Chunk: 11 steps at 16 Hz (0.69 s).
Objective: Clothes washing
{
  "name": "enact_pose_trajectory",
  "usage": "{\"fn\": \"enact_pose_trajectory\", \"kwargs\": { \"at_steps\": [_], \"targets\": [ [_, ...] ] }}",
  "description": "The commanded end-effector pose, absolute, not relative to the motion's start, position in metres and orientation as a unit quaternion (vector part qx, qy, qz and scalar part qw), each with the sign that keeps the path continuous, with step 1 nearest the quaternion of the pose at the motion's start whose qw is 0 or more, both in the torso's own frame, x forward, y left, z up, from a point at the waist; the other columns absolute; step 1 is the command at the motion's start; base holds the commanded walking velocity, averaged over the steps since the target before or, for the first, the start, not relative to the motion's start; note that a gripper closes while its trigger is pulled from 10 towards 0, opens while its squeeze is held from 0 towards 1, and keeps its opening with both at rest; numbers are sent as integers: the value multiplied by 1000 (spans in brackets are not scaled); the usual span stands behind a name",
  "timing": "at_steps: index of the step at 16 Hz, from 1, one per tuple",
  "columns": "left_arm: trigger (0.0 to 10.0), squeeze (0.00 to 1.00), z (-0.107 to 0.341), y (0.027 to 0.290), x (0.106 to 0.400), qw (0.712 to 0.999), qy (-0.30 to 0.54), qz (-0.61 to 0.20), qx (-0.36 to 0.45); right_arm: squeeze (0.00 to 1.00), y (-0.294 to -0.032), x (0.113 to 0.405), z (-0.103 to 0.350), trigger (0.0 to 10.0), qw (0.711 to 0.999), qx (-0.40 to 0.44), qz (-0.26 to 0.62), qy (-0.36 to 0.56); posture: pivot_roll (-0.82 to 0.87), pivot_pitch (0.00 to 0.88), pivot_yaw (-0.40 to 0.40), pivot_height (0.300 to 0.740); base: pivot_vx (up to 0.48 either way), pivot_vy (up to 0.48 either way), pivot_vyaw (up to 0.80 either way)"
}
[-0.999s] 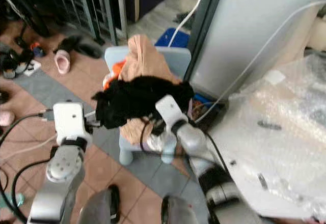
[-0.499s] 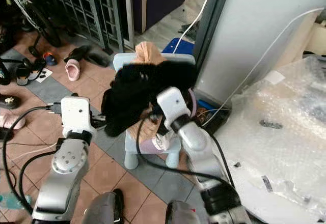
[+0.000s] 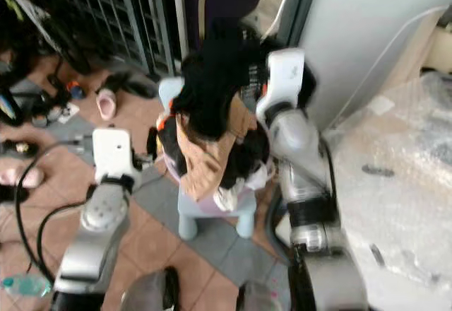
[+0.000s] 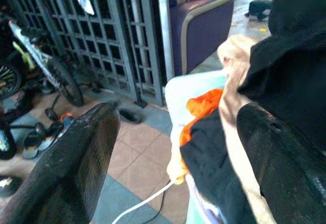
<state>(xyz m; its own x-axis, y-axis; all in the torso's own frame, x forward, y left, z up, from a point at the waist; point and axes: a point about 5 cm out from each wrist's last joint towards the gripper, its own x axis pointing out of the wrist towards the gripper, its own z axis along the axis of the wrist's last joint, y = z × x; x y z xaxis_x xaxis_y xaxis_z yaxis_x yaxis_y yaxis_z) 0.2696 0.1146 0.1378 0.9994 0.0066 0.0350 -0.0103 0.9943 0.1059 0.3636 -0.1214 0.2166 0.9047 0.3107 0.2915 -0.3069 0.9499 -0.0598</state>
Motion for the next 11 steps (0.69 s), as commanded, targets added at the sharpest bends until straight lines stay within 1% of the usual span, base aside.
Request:
{"fn": "enact_pose_trajectory", "kwargs": {
  "at_steps": [1, 2, 4, 6, 7, 8, 9, 10, 11],
  "targets": [
    [10000, 0, 136, 115, 272, 999, -12, -1, 50, 0, -115, 372, 224, 0, 972, 5, 175, -156, -2, 81, 41, 740, 0, 0, 0],
    [10000, 0, 137, 117, 274, 999, -13, 0, 51, 0, -107, 387, 240, 0, 971, 21, 182, -154, -1, 82, 45, 740, 0, 0, 0],
    [10000, 0, 137, 118, 276, 999, -13, 1, 52, 0, -97, 397, 246, 0, 970, 44, 190, -143, -1, 81, 48, 740, 0, 0, 0],
    [10000, 0, 137, 119, 278, 999, -13, 3, 53, 0, -76, 406, 253, 0, 969, 22, 211, -125, -8, 80, 52, 740, 0, 0, 0],
    [10000, 0, 136, 117, 279, 999, -14, 3, 53, 0, -71, 409, 255, 0, 974, -14, 192, -120, -6, 73, 38, 740, 0, 0, 0],
    [10000, 0, 137, 116, 279, 999, -16, 4, 51, 0, -67, 409, 253, 0, 977, -29, 180, -115, -4, 67, 29, 740, 0, 0, 0],
    [10000, 0, 139, 117, 280, 998, -19, 18, 51, 0, -57, 404, 249, 0, 970, -86, 190, -126, -2, 68, 26, 740, 0, 0, 0],
    [10000, 0, 138, 119, 279, 998, -17, 20, 49, 0, -54, 396, 245, 0, 971, -48, 195, -131, -5, 73, 18, 740, 0, 0, 0],
    [10000, 0, 138, 121, 278, 998, -16, 19, 50, 0, -59, 391, 245, 0, 971, -26, 191, -140, -9, 81, 17, 740, 0, 0, 0]
  ]
}}
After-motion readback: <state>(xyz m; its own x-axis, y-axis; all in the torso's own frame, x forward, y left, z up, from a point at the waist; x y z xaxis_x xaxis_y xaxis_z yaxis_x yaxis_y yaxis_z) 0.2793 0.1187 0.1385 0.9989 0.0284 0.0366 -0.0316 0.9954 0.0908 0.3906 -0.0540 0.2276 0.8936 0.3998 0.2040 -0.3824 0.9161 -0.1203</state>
